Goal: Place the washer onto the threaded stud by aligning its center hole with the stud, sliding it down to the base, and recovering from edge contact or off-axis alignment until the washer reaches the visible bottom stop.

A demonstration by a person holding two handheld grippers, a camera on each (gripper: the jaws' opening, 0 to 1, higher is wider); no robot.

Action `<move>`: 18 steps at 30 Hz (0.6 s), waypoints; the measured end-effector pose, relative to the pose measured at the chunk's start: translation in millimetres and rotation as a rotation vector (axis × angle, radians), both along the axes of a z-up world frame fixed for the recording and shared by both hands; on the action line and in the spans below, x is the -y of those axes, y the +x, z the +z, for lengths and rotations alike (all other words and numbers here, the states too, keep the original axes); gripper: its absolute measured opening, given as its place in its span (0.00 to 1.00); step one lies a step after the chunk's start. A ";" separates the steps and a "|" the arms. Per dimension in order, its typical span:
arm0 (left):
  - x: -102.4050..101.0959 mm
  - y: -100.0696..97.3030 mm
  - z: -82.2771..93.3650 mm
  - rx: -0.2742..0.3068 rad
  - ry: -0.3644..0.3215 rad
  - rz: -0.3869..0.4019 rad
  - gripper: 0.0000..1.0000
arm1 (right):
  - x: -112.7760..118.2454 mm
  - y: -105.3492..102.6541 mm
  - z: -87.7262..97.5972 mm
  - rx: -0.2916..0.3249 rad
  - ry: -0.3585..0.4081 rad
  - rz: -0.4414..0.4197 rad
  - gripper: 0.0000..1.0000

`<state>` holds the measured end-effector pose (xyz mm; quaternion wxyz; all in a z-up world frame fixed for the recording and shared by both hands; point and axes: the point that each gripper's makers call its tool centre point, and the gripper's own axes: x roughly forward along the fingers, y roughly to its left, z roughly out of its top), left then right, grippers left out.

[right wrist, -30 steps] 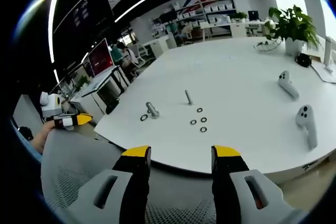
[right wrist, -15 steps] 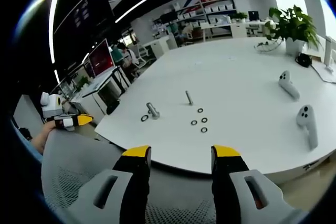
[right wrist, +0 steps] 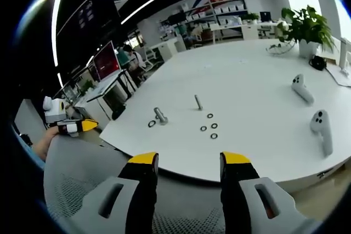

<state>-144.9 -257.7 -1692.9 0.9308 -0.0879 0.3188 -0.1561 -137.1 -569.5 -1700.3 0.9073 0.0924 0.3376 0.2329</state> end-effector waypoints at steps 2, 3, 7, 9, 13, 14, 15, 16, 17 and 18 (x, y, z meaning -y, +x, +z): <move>0.1 0.0 0.0 0.000 -0.001 0.000 0.13 | -0.5 -0.2 -0.1 -0.001 0.000 0.005 0.47; 0.1 0.0 0.0 0.000 -0.001 0.000 0.13 | -0.7 -0.3 -0.3 -0.003 -0.001 0.006 0.46; 0.0 -0.3 -0.2 -0.001 -0.001 0.001 0.13 | -1.1 -0.9 -0.5 -0.004 -0.002 0.010 0.46; -0.1 -0.1 0.0 -0.001 -0.002 0.002 0.13 | -1.5 -1.2 -0.6 -0.006 -0.003 0.012 0.46; 0.0 0.1 0.1 0.000 -0.001 0.002 0.13 | -1.8 -1.3 -0.5 -0.006 -0.002 0.012 0.46; 0.0 0.0 0.0 0.000 -0.001 0.001 0.13 | -1.9 -1.4 -0.4 -0.006 -0.002 0.013 0.46; 0.0 0.0 0.0 0.000 -0.001 0.001 0.13 | -2.0 -1.4 -0.4 -0.006 -0.002 0.013 0.46; -0.1 0.2 0.0 0.000 -0.001 0.001 0.13 | -2.1 -1.4 -0.3 -0.006 -0.002 0.013 0.46; -0.1 0.3 0.1 0.000 -0.001 0.001 0.13 | -2.1 -1.4 -0.3 -0.006 -0.002 0.013 0.46; -0.2 0.4 0.1 0.001 -0.001 0.001 0.13 | -2.1 -1.4 -0.2 -0.007 -0.002 0.013 0.46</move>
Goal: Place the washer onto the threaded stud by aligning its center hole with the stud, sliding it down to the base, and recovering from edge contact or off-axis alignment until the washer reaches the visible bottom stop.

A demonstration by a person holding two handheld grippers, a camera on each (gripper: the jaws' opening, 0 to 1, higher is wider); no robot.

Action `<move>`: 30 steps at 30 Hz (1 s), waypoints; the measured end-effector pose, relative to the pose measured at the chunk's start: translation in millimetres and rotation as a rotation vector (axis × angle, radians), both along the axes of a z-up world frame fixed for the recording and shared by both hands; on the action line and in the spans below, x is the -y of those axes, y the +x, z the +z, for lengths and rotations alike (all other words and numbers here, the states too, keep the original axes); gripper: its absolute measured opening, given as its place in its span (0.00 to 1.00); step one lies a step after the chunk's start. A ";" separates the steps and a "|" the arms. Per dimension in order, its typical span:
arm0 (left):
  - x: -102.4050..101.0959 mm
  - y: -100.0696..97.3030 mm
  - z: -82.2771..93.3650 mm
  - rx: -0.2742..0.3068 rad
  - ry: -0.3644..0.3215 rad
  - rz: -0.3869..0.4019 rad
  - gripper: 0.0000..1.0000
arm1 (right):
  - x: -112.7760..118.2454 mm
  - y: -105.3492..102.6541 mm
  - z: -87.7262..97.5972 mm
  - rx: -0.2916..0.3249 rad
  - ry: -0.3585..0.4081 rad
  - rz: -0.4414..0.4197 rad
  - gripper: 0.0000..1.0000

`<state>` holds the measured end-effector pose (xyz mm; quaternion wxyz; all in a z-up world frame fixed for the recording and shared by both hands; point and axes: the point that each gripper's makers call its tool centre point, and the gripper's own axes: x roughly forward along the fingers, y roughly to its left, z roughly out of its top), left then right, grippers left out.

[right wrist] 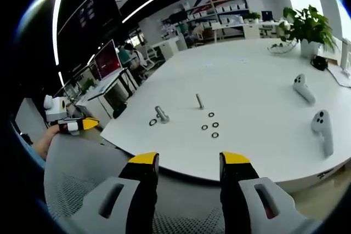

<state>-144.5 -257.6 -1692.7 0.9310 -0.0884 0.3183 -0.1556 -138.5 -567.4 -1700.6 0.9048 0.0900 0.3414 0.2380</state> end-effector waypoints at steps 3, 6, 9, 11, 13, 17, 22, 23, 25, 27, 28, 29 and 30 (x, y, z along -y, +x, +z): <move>0.0 0.2 0.0 0.000 0.000 0.000 0.13 | -0.2 -0.1 0.2 0.000 0.001 0.001 0.46; 0.1 0.2 -0.3 -0.001 0.000 -0.001 0.13 | -0.2 0.1 0.1 -0.001 0.001 0.001 0.46; 0.1 0.6 0.1 -0.001 -0.002 0.000 0.13 | -1.4 0.0 -1.9 -0.014 -0.015 0.017 0.44; 0.6 0.8 0.4 0.000 -0.002 -0.002 0.13 | -4.7 -5.5 -6.9 -0.046 -0.051 0.077 0.42; 0.4 0.2 0.0 -0.002 -0.001 -0.003 0.13 | -7.5 -6.0 -6.8 -0.039 -0.060 0.098 0.39; 0.1 0.6 0.6 0.000 -0.001 -0.001 0.13 | -12.3 -8.3 -5.7 -0.005 -0.112 0.219 0.33; -0.9 2.1 1.6 0.009 -0.003 0.002 0.13 | -10.9 -4.2 -5.1 0.002 -0.150 0.305 0.33; -0.9 2.2 1.5 0.009 -0.003 0.003 0.13 | -10.0 -3.2 -5.6 -0.005 -0.160 0.326 0.33; -1.0 2.2 1.7 0.011 -0.003 0.003 0.13 | -5.5 5.9 -6.1 -0.009 -0.197 0.360 0.33; -1.0 2.2 1.6 0.010 -0.002 0.004 0.13 | -0.8 10.7 -8.3 -0.017 -0.239 0.401 0.33; -1.2 2.3 1.7 0.011 -0.002 0.004 0.13 | 1.7 13.0 -9.9 -0.028 -0.260 0.427 0.33; -1.2 2.3 1.7 0.011 -0.002 0.006 0.13 | 3.3 14.9 -10.9 -0.033 -0.272 0.440 0.33; -1.4 2.4 1.9 0.012 -0.003 0.007 0.13 | 5.3 17.7 -13.0 -0.040 -0.288 0.459 0.33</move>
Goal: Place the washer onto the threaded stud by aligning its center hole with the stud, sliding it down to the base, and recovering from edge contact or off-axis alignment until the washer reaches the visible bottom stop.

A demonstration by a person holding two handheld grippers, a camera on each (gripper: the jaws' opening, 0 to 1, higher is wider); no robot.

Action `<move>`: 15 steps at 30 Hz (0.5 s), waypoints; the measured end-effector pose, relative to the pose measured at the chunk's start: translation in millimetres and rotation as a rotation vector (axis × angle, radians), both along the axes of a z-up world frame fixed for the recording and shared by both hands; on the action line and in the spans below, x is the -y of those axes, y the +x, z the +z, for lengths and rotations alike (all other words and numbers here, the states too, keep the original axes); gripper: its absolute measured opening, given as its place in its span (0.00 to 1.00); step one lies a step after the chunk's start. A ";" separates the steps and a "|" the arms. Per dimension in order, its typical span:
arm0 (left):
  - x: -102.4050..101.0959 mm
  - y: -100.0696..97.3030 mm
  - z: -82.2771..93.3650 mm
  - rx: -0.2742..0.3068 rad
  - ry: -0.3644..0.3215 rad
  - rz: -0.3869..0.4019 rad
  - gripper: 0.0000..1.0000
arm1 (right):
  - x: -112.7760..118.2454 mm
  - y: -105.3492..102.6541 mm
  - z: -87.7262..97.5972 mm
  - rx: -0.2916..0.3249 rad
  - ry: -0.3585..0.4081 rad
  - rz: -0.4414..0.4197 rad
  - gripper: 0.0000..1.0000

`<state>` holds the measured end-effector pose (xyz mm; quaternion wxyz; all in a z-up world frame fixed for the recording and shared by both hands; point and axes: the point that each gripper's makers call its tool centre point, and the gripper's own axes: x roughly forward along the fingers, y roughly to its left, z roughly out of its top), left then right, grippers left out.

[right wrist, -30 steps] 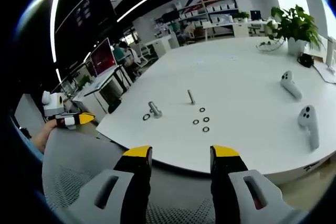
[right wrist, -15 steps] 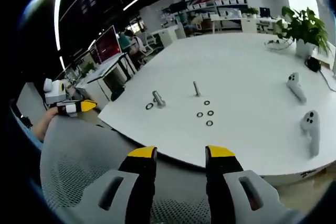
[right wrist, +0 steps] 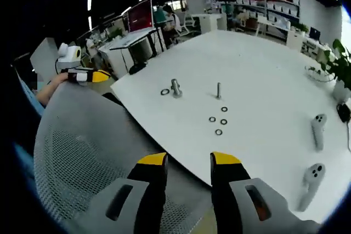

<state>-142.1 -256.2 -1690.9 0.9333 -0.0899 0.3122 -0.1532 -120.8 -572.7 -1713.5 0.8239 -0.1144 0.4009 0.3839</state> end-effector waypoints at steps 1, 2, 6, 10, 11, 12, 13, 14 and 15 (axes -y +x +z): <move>-0.2 0.1 0.0 0.000 0.000 0.001 0.13 | 1.6 1.2 -2.2 -0.006 -0.015 0.015 0.33; -0.5 0.3 0.1 0.001 -0.001 0.003 0.13 | 4.7 2.9 -6.6 -0.018 -0.043 0.042 0.33; -0.6 0.7 0.3 0.003 0.001 0.005 0.13 | 7.6 6.3 -19.4 -0.056 -0.118 0.115 0.33; -0.7 0.4 -0.3 0.000 0.005 0.004 0.13 | 1.2 15.7 -30.0 -0.057 -0.138 0.173 0.33; -0.8 0.4 -0.4 0.000 0.006 0.004 0.13 | 0.3 19.0 -33.9 -0.061 -0.159 0.199 0.33; -1.0 0.3 -0.7 -0.002 0.007 0.005 0.13 | -1.1 22.4 -36.7 -0.058 -0.169 0.215 0.33; -1.1 0.1 -1.1 -0.005 0.008 0.005 0.13 | -2.2 26.3 -40.7 -0.058 -0.188 0.240 0.33; -1.1 -0.1 -1.3 -0.006 0.009 0.004 0.13 | -2.9 29.3 -43.5 -0.060 -0.196 0.249 0.33; -1.0 -0.4 -1.8 -0.009 0.009 0.002 0.13 | -4.2 33.7 -47.8 -0.068 -0.204 0.258 0.33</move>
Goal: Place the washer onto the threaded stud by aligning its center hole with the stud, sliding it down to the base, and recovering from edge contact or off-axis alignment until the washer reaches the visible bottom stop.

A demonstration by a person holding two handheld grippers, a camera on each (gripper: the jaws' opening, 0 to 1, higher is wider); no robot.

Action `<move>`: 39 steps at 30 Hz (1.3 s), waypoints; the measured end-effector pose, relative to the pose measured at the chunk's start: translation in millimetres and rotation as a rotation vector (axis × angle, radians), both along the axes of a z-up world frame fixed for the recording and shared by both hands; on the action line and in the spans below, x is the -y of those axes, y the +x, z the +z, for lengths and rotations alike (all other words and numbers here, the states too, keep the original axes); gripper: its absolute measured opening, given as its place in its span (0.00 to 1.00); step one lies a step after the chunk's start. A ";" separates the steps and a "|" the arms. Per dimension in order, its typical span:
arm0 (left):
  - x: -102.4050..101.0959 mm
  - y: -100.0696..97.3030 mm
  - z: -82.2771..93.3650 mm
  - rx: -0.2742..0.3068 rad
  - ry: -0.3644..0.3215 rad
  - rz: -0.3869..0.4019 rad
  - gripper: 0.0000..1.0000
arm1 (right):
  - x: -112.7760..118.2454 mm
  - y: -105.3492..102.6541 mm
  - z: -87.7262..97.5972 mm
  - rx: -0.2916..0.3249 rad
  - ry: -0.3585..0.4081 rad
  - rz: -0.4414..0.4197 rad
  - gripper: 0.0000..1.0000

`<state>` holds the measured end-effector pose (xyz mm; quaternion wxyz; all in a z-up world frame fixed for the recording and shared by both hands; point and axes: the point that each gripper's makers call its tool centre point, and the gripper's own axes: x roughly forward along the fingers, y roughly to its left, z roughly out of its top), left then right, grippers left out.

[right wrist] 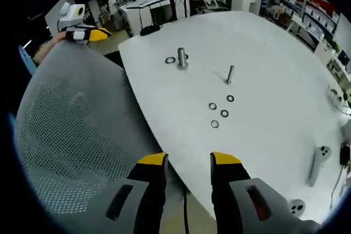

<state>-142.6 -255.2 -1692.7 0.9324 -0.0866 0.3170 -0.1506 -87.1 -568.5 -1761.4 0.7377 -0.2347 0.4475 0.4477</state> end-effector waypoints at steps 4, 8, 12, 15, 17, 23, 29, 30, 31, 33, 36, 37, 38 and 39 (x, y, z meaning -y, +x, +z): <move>-0.7 -1.0 -0.6 -0.006 -0.004 0.006 0.13 | -5.8 11.6 -14.9 -0.045 0.005 0.024 0.31; -2.4 -0.2 0.6 0.004 -0.006 0.017 0.13 | -17.6 23.5 -22.6 -0.152 0.113 -0.049 0.28; -2.2 0.2 0.4 0.001 -0.008 0.016 0.13 | -13.0 31.5 -31.9 -0.132 -0.006 0.042 0.29; -2.4 0.3 0.7 0.003 -0.007 0.019 0.13 | -18.1 35.2 -36.9 -0.147 -0.026 0.048 0.29; -2.8 0.4 0.8 0.004 -0.008 0.020 0.13 | -18.7 37.9 -39.4 -0.142 -0.051 0.065 0.29; -3.4 0.2 1.1 0.005 -0.017 0.029 0.13 | -27.9 45.5 -44.6 -0.139 -0.076 0.068 0.29; -5.9 -0.4 1.8 0.007 -0.033 0.049 0.11 | -28.8 55.8 -56.0 -0.101 -0.185 0.086 0.29; -5.3 -0.3 1.7 0.006 -0.031 0.045 0.11 | -28.2 56.6 -58.0 -0.101 -0.197 0.088 0.29; -5.0 -0.3 1.8 0.007 -0.031 0.044 0.11 | -27.6 57.7 -60.6 -0.098 -0.211 0.096 0.29; -4.9 -0.1 1.9 0.007 -0.032 0.044 0.11 | -27.7 59.0 -63.2 -0.097 -0.224 0.106 0.29; -4.9 -0.4 1.7 0.007 -0.031 0.044 0.11 | -27.6 61.1 -66.5 -0.098 -0.234 0.107 0.28; -5.0 -0.3 1.8 0.007 -0.032 0.044 0.11 | -27.5 61.6 -67.8 -0.100 -0.234 0.112 0.28; -5.0 -0.3 1.8 0.007 -0.032 0.044 0.11 | -27.4 61.0 -69.3 -0.111 -0.236 0.121 0.28; -5.1 -0.3 1.8 0.007 -0.032 0.044 0.11 | -26.9 62.6 -71.7 -0.115 -0.240 0.109 0.28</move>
